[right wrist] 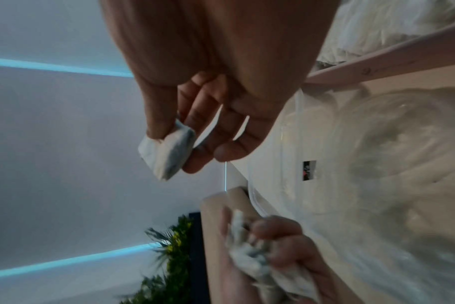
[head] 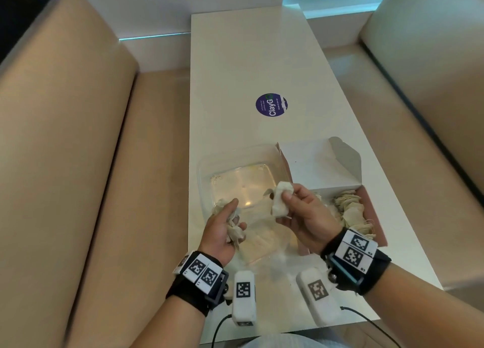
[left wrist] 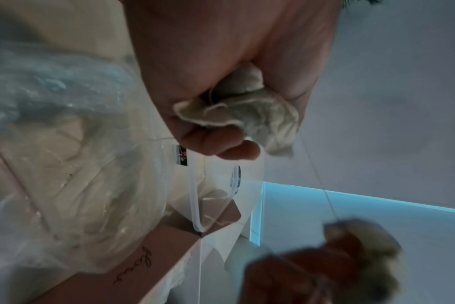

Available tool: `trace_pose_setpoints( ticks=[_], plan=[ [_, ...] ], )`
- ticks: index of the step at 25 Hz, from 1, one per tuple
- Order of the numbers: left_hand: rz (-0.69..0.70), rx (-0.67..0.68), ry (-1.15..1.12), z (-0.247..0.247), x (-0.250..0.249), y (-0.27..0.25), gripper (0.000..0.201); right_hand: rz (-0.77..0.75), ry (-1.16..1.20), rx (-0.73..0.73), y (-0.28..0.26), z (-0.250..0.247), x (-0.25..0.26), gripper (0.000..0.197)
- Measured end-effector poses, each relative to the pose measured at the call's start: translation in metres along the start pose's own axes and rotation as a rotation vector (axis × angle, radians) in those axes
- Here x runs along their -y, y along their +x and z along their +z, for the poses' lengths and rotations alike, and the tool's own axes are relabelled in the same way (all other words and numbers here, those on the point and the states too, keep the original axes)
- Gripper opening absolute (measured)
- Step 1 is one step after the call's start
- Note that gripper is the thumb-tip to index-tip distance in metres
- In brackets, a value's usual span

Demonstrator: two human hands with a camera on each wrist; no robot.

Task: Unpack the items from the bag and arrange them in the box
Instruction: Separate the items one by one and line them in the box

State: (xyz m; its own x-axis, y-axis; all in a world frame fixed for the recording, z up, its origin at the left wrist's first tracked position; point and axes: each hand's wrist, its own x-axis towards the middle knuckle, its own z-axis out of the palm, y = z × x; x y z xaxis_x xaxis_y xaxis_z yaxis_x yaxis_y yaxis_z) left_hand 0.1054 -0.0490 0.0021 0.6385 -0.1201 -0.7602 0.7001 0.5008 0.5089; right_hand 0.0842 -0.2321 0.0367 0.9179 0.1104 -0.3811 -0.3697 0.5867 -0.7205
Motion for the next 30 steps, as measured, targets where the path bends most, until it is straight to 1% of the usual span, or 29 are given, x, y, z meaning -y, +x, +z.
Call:
trace_pose_setpoints(
  ticks=[3, 5, 6, 7, 8, 9, 10, 11, 13, 15, 17, 19, 20, 21, 23, 24, 25, 27, 29, 30],
  plan=[
    [0.031, -0.119, -0.095, -0.017, -0.004, 0.011, 0.015, -0.081, 0.062, -0.001, 0.001, -0.003, 0.019, 0.042],
    [0.088, -0.142, -0.11, -0.027, -0.01, 0.015, 0.015, -0.122, 0.03, -0.017, 0.002, -0.007, 0.028, 0.042],
    [0.118, -0.121, -0.08, -0.029, -0.014, 0.014, 0.016, -0.13, -0.007, -0.028, 0.002, -0.009, 0.03, 0.043],
    [0.14, -0.061, -0.017, -0.028, -0.016, 0.012, 0.017, -0.126, -0.055, -0.039, 0.002, -0.01, 0.03, 0.046],
    [0.159, 0.032, 0.071, -0.023, -0.017, 0.005, 0.015, -0.107, -0.106, -0.049, 0.003, -0.01, 0.027, 0.047],
    [0.18, 0.142, 0.159, -0.013, -0.016, -0.002, 0.013, -0.08, -0.159, -0.054, 0.002, -0.009, 0.023, 0.044],
    [0.2, 0.235, 0.235, -0.002, -0.014, -0.01, 0.015, -0.053, -0.216, -0.054, 0.002, -0.008, 0.017, 0.037],
    [0.215, 0.292, 0.292, 0.007, -0.011, -0.014, 0.018, -0.028, -0.278, -0.05, 0.001, -0.006, 0.011, 0.026],
    [0.24, 0.348, 0.347, 0.019, -0.005, -0.016, 0.029, 0.006, -0.395, -0.043, -0.001, -0.001, -0.001, 0.013],
    [0.266, 0.35, 0.388, 0.021, -0.002, -0.011, 0.041, 0.03, -0.466, -0.04, -0.003, -0.001, -0.009, 0.012],
    [0.296, 0.303, 0.415, 0.018, -0.001, -0.008, 0.037, 0.035, -0.524, -0.078, -0.004, -0.004, -0.012, 0.019],
    [0.306, 0.225, 0.441, 0.016, -0.003, -0.006, 0.03, -0.013, -0.588, -0.135, -0.006, -0.009, -0.009, 0.034],
    [0.31, 0.195, 0.465, 0.014, -0.005, -0.005, 0.03, -0.034, -0.606, -0.133, -0.008, -0.012, -0.005, 0.04],
    [0.32, 0.174, 0.498, 0.012, -0.006, -0.004, 0.031, -0.043, -0.602, -0.094, -0.011, -0.013, 0.001, 0.043],
    [0.322, 0.141, 0.573, 0.01, -0.006, -0.004, 0.03, -0.027, -0.546, 0.045, -0.018, -0.009, 0.01, 0.038],
    [0.318, 0.149, 0.606, 0.01, -0.005, -0.006, 0.029, -0.025, -0.541, 0.094, -0.02, -0.005, 0.011, 0.034],
    [0.313, 0.184, 0.626, 0.011, -0.004, -0.008, 0.029, -0.038, -0.564, 0.105, -0.018, -0.001, 0.01, 0.032],
    [0.293, 0.276, 0.668, 0.014, -0.001, -0.014, 0.036, -0.071, -0.617, 0.023, -0.009, 0.001, 0.003, 0.034],
    [0.262, 0.307, 0.694, 0.016, 0.001, -0.015, 0.043, -0.062, -0.676, -0.046, -0.003, -0.001, -0.003, 0.034],
    [0.255, 0.312, 0.697, 0.015, 0.001, -0.015, 0.044, -0.041, -0.709, -0.046, -0.002, -0.004, -0.003, 0.029]
  ],
)
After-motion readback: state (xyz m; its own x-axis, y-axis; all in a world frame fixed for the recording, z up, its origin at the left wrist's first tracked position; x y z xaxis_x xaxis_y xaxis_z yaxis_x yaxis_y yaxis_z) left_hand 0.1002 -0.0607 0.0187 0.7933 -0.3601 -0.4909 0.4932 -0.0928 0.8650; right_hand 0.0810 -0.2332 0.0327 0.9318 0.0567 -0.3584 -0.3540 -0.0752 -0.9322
